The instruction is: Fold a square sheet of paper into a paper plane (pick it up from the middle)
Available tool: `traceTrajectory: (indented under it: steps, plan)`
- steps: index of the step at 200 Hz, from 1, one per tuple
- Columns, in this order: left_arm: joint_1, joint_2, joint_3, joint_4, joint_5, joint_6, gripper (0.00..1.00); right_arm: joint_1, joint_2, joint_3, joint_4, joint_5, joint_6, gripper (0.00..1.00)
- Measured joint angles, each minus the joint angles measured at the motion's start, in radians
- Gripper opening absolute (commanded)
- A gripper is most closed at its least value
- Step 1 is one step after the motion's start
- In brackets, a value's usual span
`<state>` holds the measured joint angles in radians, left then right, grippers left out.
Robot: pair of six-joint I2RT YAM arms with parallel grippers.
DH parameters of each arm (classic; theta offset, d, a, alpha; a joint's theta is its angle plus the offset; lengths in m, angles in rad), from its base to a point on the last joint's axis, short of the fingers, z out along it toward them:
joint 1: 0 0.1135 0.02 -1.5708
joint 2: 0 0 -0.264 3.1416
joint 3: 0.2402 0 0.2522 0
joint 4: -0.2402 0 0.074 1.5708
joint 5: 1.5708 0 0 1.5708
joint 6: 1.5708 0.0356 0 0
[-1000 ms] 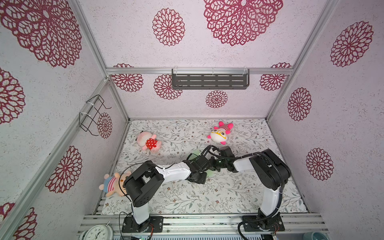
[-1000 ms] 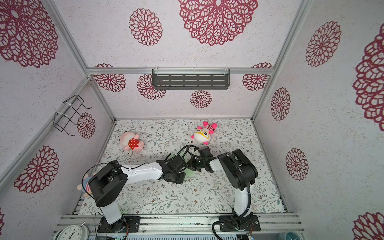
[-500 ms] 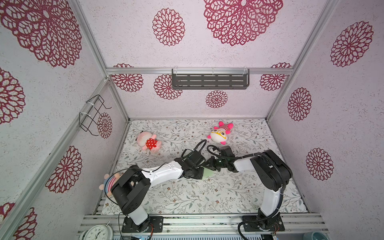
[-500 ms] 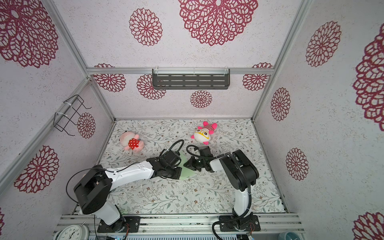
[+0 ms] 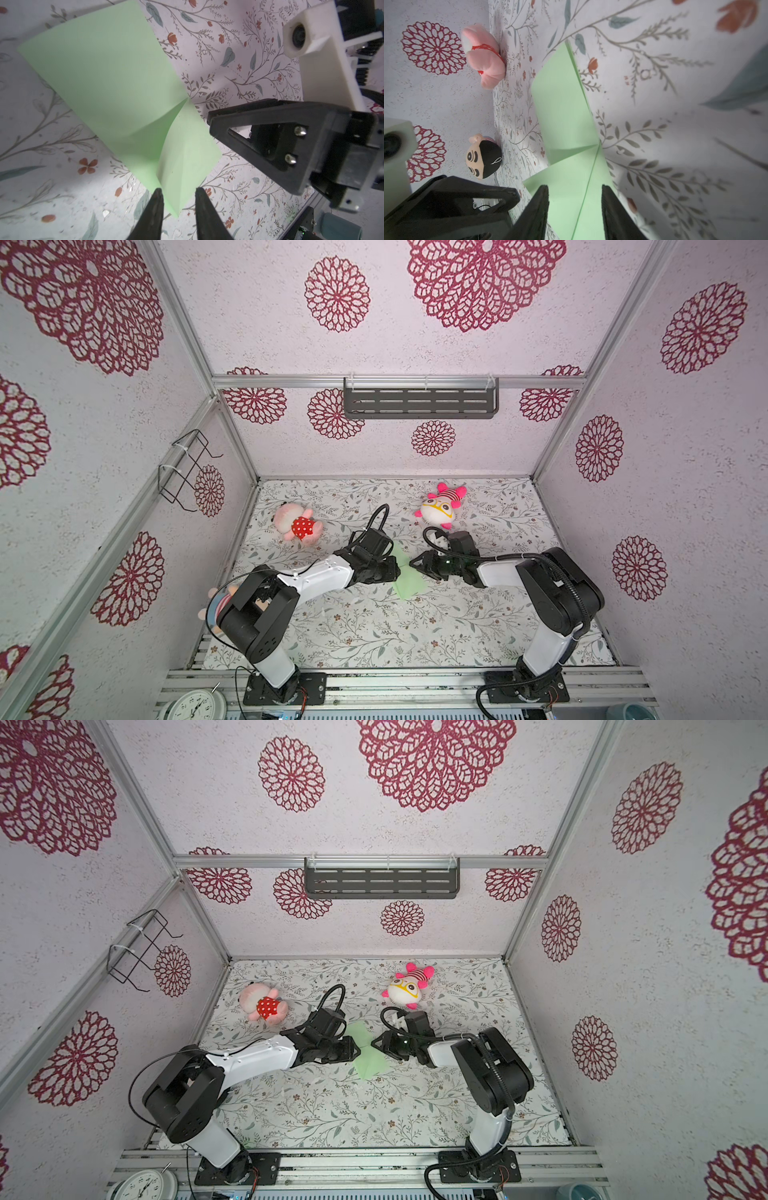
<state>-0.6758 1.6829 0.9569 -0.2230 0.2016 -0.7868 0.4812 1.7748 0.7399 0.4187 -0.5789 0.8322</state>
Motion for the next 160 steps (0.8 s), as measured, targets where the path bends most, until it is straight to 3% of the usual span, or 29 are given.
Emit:
traceTrajectory:
  steps: [76,160]
  plan:
    - [0.026,0.087,0.013,-0.003,-0.016,-0.012,0.08,-0.001,0.055,0.017,0.024,-0.056,0.000,0.44]
    - [0.045,0.117,-0.021,0.031,-0.018,-0.042,0.00,-0.001,0.086,0.037,0.031,-0.101,0.000,0.41]
